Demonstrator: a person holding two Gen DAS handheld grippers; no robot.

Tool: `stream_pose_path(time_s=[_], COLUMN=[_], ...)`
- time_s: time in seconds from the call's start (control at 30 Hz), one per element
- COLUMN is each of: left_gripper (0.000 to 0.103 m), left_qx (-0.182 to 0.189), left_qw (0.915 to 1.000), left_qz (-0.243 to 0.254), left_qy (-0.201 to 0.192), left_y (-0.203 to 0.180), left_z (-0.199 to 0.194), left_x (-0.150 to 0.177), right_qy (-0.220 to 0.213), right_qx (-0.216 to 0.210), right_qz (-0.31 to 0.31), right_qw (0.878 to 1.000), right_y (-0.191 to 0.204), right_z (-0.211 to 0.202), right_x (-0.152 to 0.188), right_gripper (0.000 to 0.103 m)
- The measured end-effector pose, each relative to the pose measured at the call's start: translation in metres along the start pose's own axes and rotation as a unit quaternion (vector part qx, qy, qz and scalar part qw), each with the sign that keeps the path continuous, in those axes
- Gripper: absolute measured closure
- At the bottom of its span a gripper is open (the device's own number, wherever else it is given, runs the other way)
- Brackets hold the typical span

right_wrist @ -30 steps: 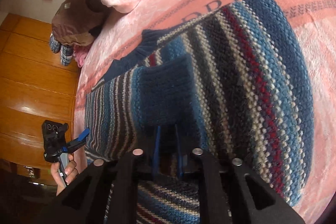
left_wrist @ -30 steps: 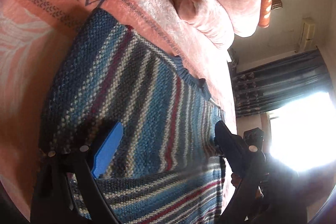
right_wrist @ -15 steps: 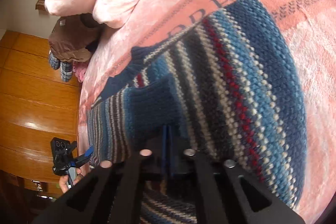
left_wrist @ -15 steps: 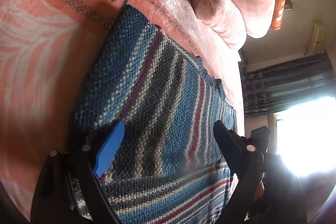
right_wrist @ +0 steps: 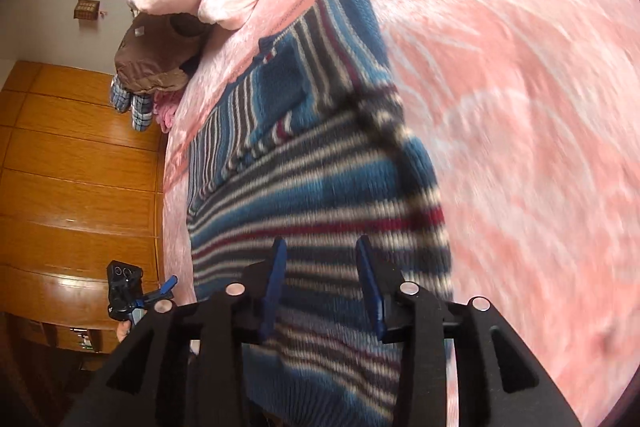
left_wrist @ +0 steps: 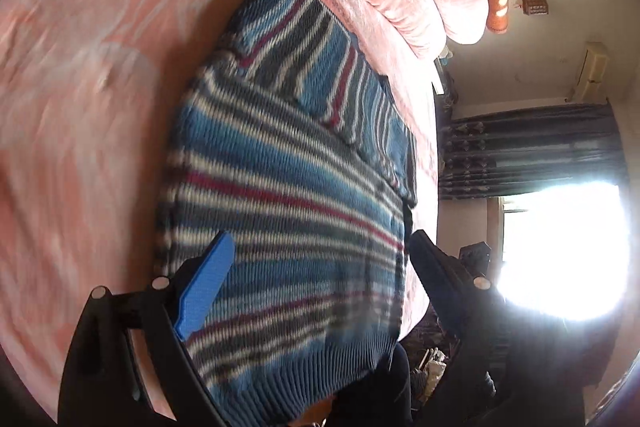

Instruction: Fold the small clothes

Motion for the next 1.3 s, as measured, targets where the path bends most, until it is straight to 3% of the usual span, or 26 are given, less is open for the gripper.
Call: stream_pose_path(time_s=[0.17, 0.3, 0.43, 0.77, 0.9, 1.03, 1.3], left_gripper=[0.013, 0.013, 0.013, 0.014, 0.023, 0.040, 0.044], left_qx=[-0.027, -0.034, -0.046, -0.037, -0.036, -0.050, -0.059], left_qw=[0.9988, 0.9968, 0.9942, 0.9900, 0.9892, 0.9891, 0.9875], left_qz=[-0.032, -0.054, -0.078, -0.131, -0.138, -0.135, -0.143], left_qy=[0.027, 0.047, 0.057, 0.038, 0.031, 0.027, 0.031], left_y=[0.011, 0.025, 0.041, 0.075, 0.077, 0.076, 0.075], left_z=[-0.033, -0.033, -0.020, 0.001, 0.001, -0.003, -0.004], left_x=[0.091, 0.143, 0.175, 0.192, 0.193, 0.192, 0.194], right_qy=[-0.013, 0.005, 0.023, 0.042, 0.049, 0.054, 0.050], right_qx=[0.009, 0.005, 0.013, 0.022, 0.018, 0.013, 0.008], right_qz=[0.016, 0.031, 0.056, 0.082, 0.081, 0.084, 0.094], right_qw=[1.000, 0.999, 0.998, 0.996, 0.995, 0.995, 0.994], right_y=[-0.023, -0.036, -0.046, -0.045, -0.040, -0.037, -0.036], right_z=[-0.048, -0.058, -0.049, -0.028, -0.015, -0.004, 0.002], right_x=[0.083, 0.133, 0.163, 0.204, 0.208, 0.212, 0.211], right_gripper=[0.039, 0.035, 0.035, 0.038, 0.044, 0.049, 0.049])
Point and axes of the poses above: each gripper's, at about its wrist camera, not at the fingertips, and z roughly the way its jaws point, y to its left, x to its underside, the point moved 4 cm from there along z, roughly the way its jaws point, and after that the axes turned 15 degrees about x, right-handed, at the moved point
